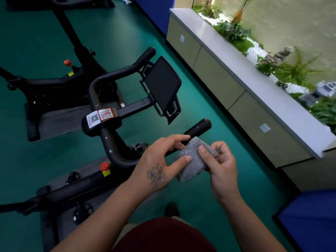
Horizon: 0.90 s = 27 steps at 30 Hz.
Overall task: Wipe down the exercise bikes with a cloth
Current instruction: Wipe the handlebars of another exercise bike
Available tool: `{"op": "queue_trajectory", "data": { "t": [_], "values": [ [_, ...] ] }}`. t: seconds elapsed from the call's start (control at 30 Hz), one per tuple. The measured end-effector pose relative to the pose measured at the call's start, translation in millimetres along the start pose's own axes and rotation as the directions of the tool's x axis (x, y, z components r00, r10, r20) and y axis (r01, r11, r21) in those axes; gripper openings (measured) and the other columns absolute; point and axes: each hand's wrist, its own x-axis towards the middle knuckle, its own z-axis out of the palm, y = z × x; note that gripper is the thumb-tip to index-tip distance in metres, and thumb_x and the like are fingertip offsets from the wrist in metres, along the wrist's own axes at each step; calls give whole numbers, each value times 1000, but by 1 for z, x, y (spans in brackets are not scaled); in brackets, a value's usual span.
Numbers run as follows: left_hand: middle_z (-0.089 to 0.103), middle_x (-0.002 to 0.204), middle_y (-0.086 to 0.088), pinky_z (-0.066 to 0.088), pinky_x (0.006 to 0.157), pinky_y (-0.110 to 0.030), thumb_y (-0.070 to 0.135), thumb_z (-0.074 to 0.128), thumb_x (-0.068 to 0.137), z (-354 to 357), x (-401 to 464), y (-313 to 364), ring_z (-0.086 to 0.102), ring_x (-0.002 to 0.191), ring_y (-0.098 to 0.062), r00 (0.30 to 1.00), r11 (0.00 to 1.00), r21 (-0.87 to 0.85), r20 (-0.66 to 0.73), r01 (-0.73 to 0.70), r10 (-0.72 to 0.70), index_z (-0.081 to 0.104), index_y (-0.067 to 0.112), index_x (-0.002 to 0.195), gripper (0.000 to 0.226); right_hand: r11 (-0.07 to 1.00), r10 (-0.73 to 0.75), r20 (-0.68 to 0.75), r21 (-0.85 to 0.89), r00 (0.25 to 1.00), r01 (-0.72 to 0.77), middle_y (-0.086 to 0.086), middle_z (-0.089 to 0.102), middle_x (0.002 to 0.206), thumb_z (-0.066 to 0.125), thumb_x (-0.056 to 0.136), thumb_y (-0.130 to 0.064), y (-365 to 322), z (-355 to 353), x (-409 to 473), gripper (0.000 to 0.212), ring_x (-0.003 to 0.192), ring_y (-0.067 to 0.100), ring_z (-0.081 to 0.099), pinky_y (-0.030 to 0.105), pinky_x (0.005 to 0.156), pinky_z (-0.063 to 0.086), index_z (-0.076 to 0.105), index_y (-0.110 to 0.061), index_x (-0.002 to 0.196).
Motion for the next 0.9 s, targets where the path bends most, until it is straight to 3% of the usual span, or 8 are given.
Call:
{"op": "queue_trajectory", "data": {
  "t": [0.1,0.27,0.43,0.6,0.73,0.9],
  "values": [
    [70,110,15,53,96,-23,27,79,98,0,3,3,69,108,-7,1000,999,-50,9,5,-5,64,34,141,46,1000,-11,23,-12,1000,11,14,45,82,91,69,-60,-3,1,-1,55,74,29,40,39,61,38,51,-24,80],
    [67,101,13,59,82,-40,25,77,99,-2,6,2,69,90,-21,1000,996,-91,7,12,-11,63,40,137,43,999,-14,48,-41,999,16,13,55,85,85,77,-40,-7,1,1,42,75,24,53,35,61,49,53,-15,86],
    [69,103,11,59,83,-42,27,78,98,-8,8,2,69,92,-18,998,996,-74,-34,48,-51,64,45,128,38,998,0,63,-63,998,4,11,60,86,76,85,-24,-7,-1,4,25,75,23,59,29,58,56,56,-11,91],
    [68,109,19,55,92,-31,22,77,98,-4,16,3,67,111,-8,994,1000,-5,-103,21,-21,69,37,120,28,997,-2,55,-75,998,7,5,63,84,87,85,-25,-8,-1,10,34,74,16,63,32,65,60,58,-10,94],
    [68,107,19,49,89,-18,20,78,97,0,19,3,66,108,-5,989,999,34,-150,2,3,72,32,118,25,997,-13,47,-71,999,17,-2,68,79,78,82,-20,-12,-4,14,28,68,14,69,29,63,62,57,-6,94],
    [67,109,16,52,90,-21,19,79,97,3,21,3,66,107,-7,985,998,64,-170,-15,26,73,28,118,24,998,8,46,-69,999,-5,5,65,85,73,92,-1,-12,-7,16,18,69,14,70,26,60,61,56,-4,96]
  ]
}}
